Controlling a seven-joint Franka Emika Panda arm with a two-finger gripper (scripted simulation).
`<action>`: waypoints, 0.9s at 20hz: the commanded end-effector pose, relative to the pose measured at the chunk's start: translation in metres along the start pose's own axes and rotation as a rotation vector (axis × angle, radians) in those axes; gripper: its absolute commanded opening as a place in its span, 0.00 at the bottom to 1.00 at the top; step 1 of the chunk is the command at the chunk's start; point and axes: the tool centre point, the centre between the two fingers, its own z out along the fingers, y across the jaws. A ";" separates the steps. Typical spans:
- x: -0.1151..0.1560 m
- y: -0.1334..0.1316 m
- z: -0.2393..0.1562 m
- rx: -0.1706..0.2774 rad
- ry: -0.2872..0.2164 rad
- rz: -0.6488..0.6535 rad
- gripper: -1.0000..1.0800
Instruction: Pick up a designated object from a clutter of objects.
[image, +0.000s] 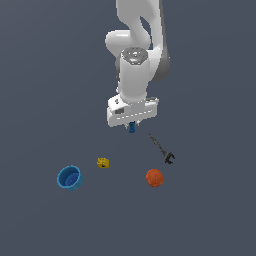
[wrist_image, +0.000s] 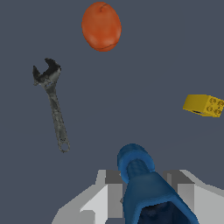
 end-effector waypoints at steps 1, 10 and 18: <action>-0.004 -0.019 -0.021 -0.001 0.000 0.000 0.00; -0.015 -0.091 -0.104 -0.002 -0.001 0.000 0.00; -0.022 -0.152 -0.172 -0.001 0.000 -0.001 0.00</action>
